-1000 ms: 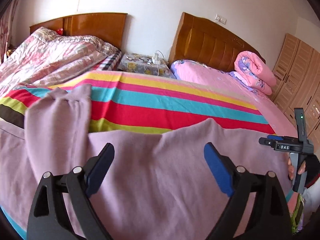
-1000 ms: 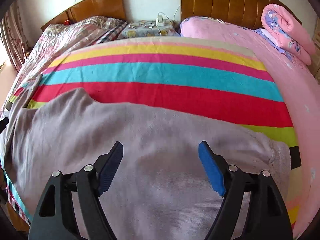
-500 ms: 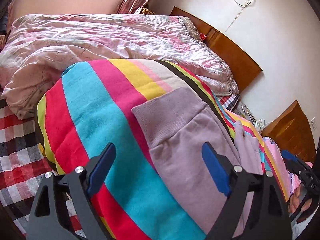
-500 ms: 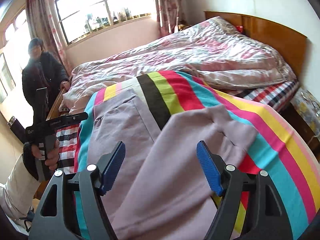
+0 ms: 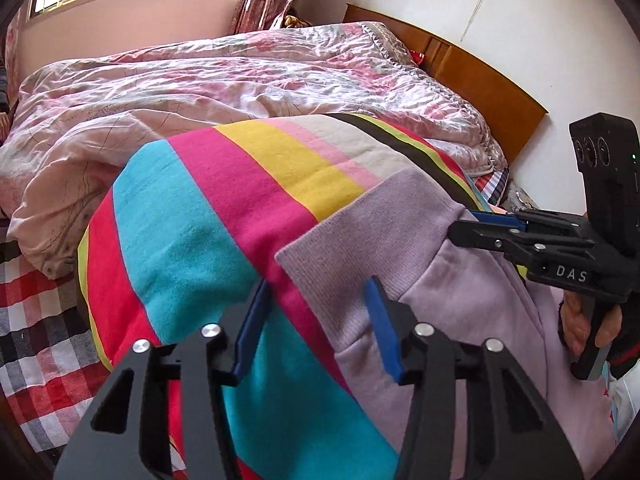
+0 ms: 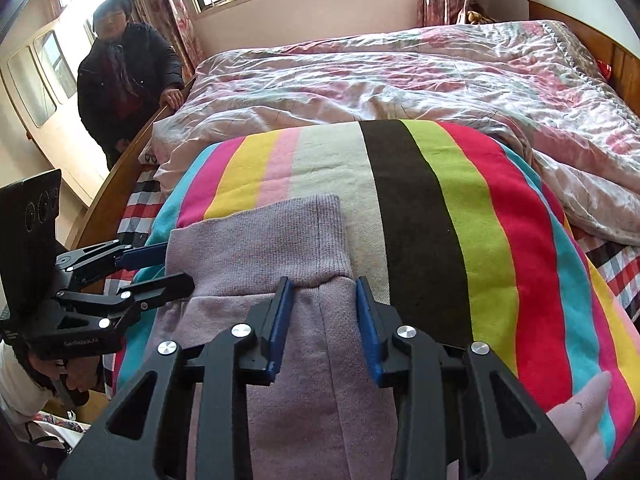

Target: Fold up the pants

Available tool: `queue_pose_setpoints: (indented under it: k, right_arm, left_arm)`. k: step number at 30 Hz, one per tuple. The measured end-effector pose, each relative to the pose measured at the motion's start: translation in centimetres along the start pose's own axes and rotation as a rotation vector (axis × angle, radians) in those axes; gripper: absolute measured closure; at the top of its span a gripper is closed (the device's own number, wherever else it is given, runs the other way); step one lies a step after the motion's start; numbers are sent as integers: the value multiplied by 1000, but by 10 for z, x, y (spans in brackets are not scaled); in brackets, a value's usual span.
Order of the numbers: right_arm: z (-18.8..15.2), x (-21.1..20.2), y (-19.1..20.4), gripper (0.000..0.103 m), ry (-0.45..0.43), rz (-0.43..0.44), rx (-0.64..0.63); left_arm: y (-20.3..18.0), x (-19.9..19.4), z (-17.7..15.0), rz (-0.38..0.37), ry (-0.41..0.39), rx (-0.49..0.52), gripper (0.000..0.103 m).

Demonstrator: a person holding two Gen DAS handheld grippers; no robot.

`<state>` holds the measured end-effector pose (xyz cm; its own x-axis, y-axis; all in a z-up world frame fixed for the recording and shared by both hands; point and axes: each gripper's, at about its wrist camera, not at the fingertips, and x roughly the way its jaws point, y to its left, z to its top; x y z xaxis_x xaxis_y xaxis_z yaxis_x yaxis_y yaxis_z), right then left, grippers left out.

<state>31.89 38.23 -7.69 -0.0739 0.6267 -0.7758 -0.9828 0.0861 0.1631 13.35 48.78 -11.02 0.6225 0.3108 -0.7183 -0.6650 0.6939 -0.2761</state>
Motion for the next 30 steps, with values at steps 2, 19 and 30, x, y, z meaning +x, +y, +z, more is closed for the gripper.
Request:
queue_pose_setpoints:
  k: [2, 19, 30]
  right_arm:
    - [1, -11, 2, 91, -39, -27, 25]
    - [7, -59, -28, 42, -111, -31, 238]
    - [-182, -161, -159, 50, -110, -213, 719]
  left_arm:
    - [7, -6, 1, -71, -18, -35, 97]
    - [-4, -39, 16, 311, -147, 29, 25]
    - [-146, -17, -19, -87, -31, 332, 5]
